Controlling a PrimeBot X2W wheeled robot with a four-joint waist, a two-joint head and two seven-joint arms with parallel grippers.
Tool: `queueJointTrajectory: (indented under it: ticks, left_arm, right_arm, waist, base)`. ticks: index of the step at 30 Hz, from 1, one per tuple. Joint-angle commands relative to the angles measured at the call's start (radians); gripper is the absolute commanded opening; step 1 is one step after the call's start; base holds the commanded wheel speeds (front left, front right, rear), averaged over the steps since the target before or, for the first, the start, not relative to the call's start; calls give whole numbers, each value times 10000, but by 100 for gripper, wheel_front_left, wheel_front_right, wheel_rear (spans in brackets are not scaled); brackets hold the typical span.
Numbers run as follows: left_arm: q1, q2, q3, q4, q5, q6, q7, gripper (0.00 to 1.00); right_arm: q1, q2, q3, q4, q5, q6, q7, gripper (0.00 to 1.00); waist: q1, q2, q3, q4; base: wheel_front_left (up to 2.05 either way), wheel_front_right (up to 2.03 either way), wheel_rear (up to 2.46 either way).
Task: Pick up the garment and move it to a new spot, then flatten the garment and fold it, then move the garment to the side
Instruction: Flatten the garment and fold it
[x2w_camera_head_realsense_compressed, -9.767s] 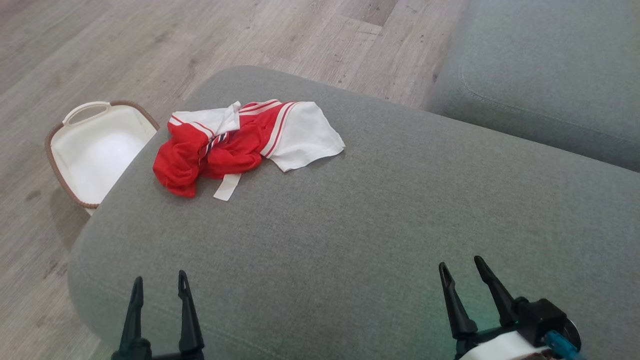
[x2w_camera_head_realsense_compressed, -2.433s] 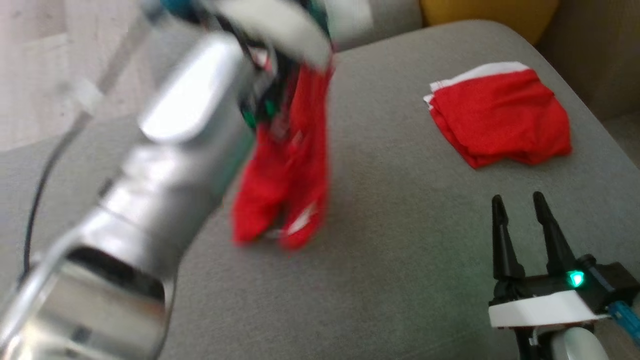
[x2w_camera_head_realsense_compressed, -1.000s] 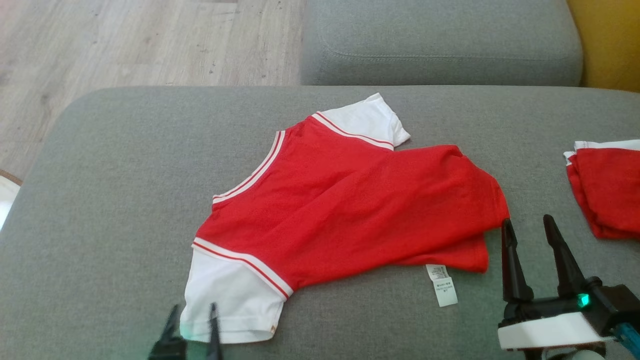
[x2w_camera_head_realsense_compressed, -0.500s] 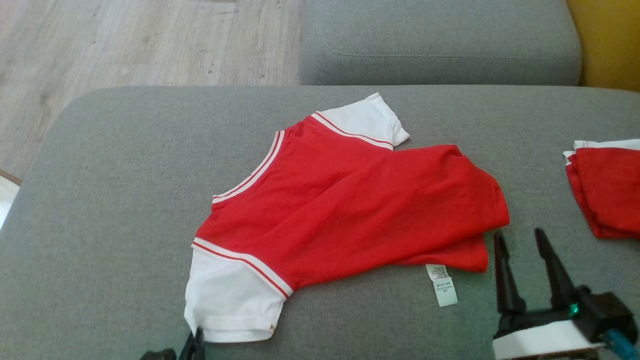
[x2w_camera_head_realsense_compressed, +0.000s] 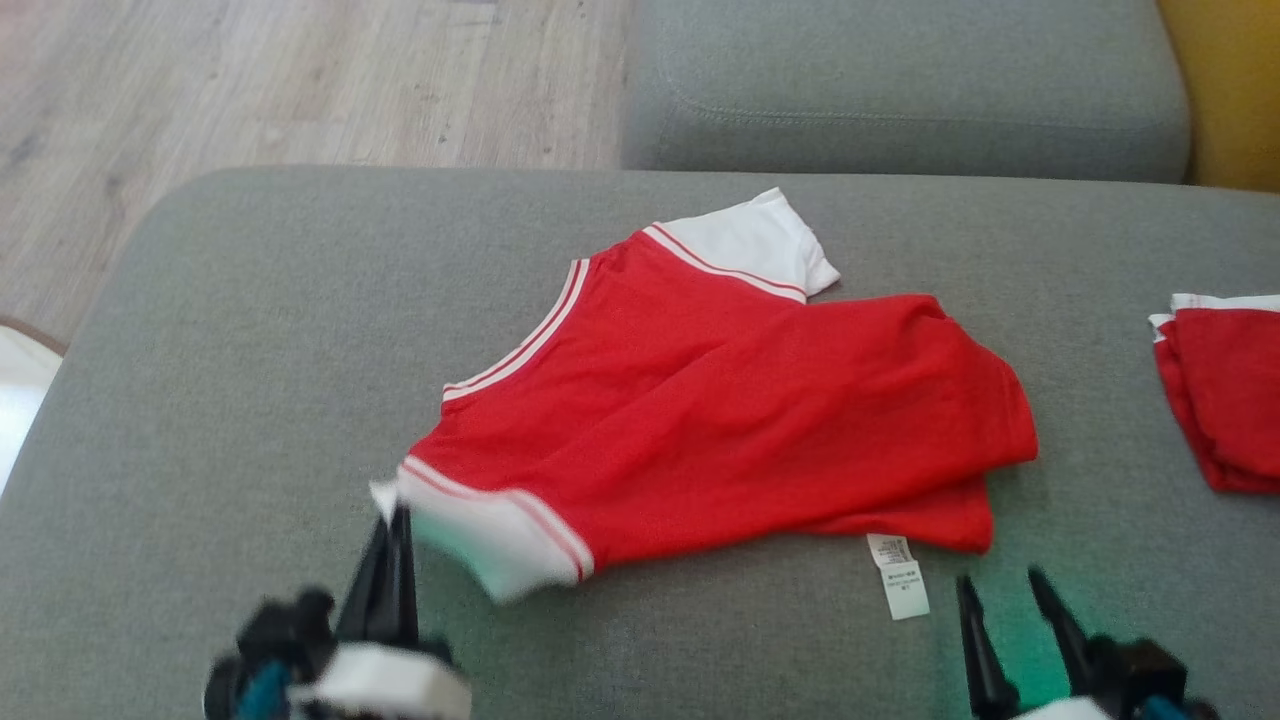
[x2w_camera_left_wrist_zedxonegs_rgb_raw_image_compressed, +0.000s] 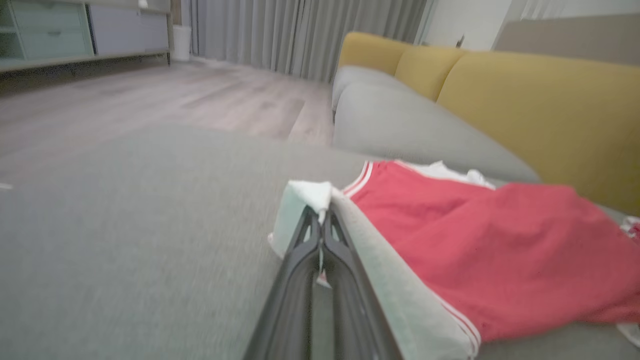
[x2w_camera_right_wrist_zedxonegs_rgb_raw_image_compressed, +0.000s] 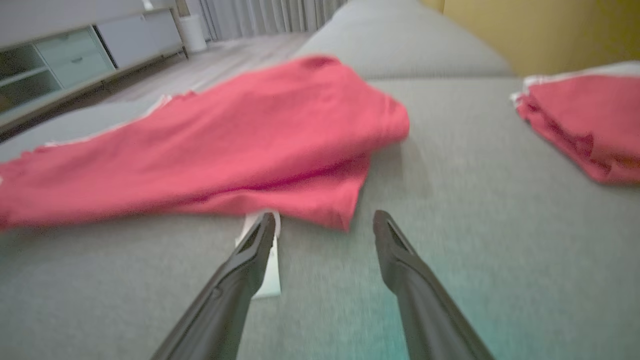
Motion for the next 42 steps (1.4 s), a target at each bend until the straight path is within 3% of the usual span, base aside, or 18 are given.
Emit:
queueJointTrajectory:
  ticks: [1, 7, 13, 14, 16, 17, 27, 32, 35, 42]
  left_arm:
    - [-856, 112, 338, -733, 3, -59, -66, 0]
    - [-1822, 265, 288, -1956, 68, -104, 457, 0]
    - [-2494, 353, 281, -2256, 173, 5, 709, 0]
    - [-2504, 337, 274, -2245, 157, 14, 707, 0]
    - [-2494, 311, 258, -2201, 123, 17, 686, 0]
    - [-2485, 310, 248, -2172, 114, 15, 671, 0]
    - [-2163, 477, 387, -2039, -60, 31, 462, 0]
    - [-2079, 594, 563, -2478, -349, -149, 318, 0]
    - [-2294, 692, 713, -2897, -646, -396, 304, 0]
    - [-3794, 592, 1196, -4136, -2047, -1058, 759, 0]
  right_arm:
    - [-418, -72, 109, 219, -60, 65, -83, 100]
    - [-1236, -72, -9, 1660, -288, 65, 249, 100]
    - [-2354, -72, 177, 2989, -420, 65, 198, 100]
    - [-2458, -72, 230, 3175, -434, 65, 178, 78]
    - [-2623, -72, 381, 3497, -435, 65, 131, 12]
    - [-2679, -72, 460, 3582, -442, 65, 90, 0]
    - [-2045, -72, 250, 2823, -661, 65, -103, 0]
    - [-1383, -77, -116, 908, -250, 65, -107, 0]
    - [-1132, -108, -270, -423, 666, 65, -108, 0]
    - [-1812, -1150, -743, -3803, 2047, 65, 978, 0]
  waist:
    - [0, 0, 66, 67]
    - [0, 0, 232, 150]
    - [0, 0, 470, 39]
    - [0, 0, 480, 28]
    - [0, 0, 477, 25]
    - [0, 0, 466, 29]
    - [0, 0, -220, -87]
    - [0, 0, -547, -213]
    - [0, 0, -705, -297]
    - [0, 0, -909, -601]
  base:
    - [0, 0, 0]
    - [0, 0, 0]
    - [0, 0, 0]
    - [0, 0, 0]
    - [0, 0, 0]
    - [0, 0, 0]
    - [0, 0, 0]
    - [0, 0, 0]
    - [0, 0, 0]
    - [0, 0, 0]
